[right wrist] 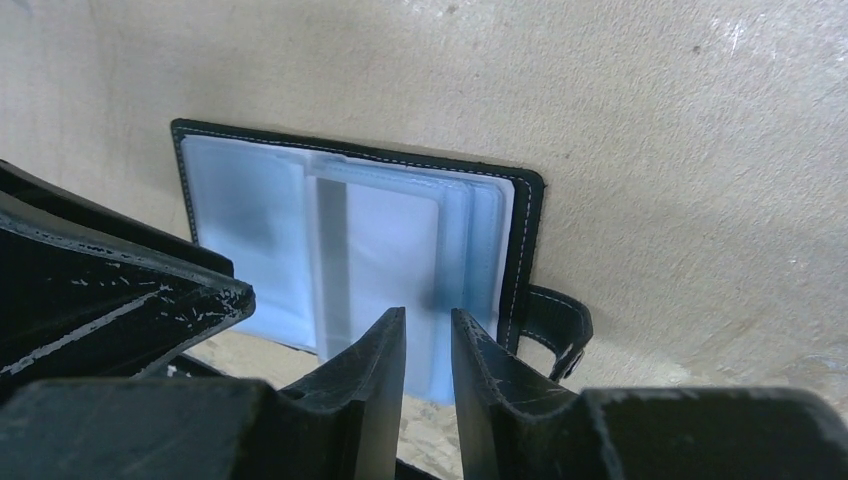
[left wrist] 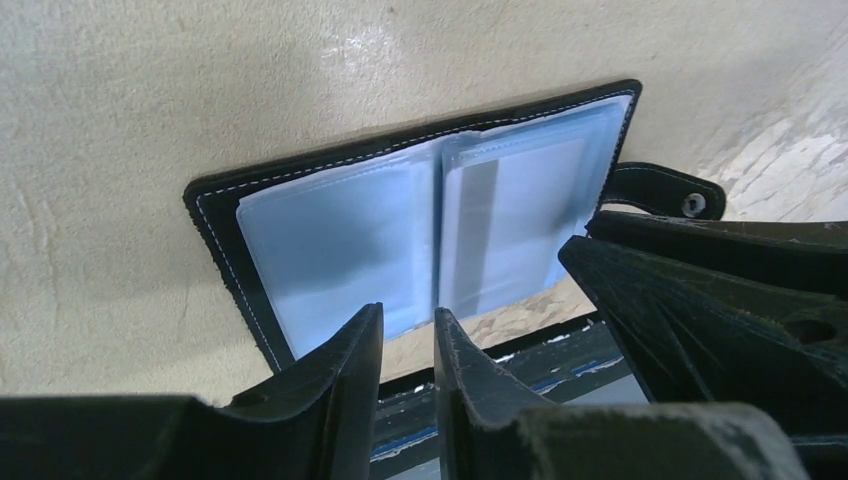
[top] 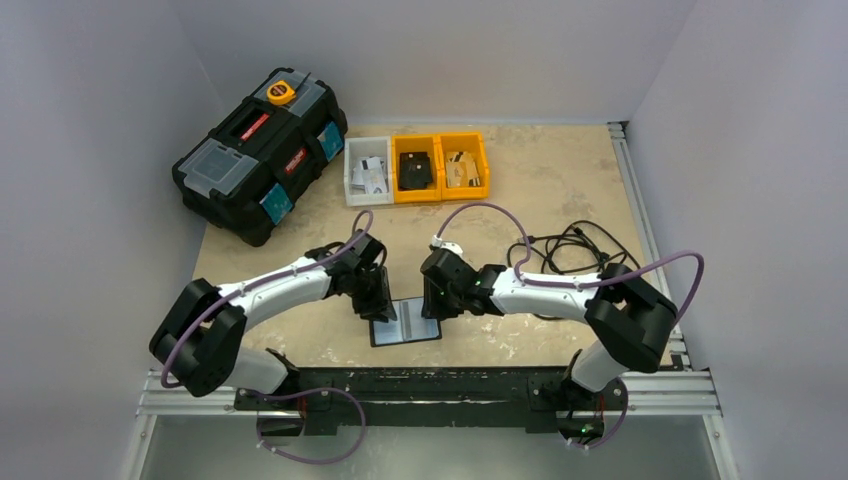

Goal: Take the credit cards out of the card holder
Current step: Remove the credit card from the card holder.

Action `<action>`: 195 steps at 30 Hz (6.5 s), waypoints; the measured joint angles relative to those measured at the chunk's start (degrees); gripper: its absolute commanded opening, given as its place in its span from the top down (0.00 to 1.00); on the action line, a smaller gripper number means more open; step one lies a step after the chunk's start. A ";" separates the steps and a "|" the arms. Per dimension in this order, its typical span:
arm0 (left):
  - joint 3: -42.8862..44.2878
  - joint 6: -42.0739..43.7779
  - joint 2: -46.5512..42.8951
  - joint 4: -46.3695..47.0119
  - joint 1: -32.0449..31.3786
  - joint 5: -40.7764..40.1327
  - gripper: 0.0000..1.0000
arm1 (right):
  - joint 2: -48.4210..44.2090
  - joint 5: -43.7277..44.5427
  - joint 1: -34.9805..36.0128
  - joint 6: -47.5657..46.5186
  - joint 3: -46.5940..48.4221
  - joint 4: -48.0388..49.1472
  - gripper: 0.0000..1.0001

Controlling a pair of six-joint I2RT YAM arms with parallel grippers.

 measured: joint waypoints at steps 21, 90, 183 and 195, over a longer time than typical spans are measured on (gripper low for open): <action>-1.27 0.04 5.95 7.98 -0.57 4.61 0.92 | 0.66 -1.27 0.00 2.01 -2.34 2.45 0.76; 2.93 0.07 11.26 4.28 -1.05 2.64 0.98 | -0.42 -7.15 -1.55 4.90 -6.36 10.34 0.72; 1.97 6.01 -11.06 -10.27 7.08 -5.64 0.83 | 10.01 -10.82 2.32 4.70 9.49 10.99 0.66; 0.92 6.03 -1.29 -3.54 7.02 -0.44 0.96 | 8.61 -14.56 -0.72 6.34 0.26 16.65 0.71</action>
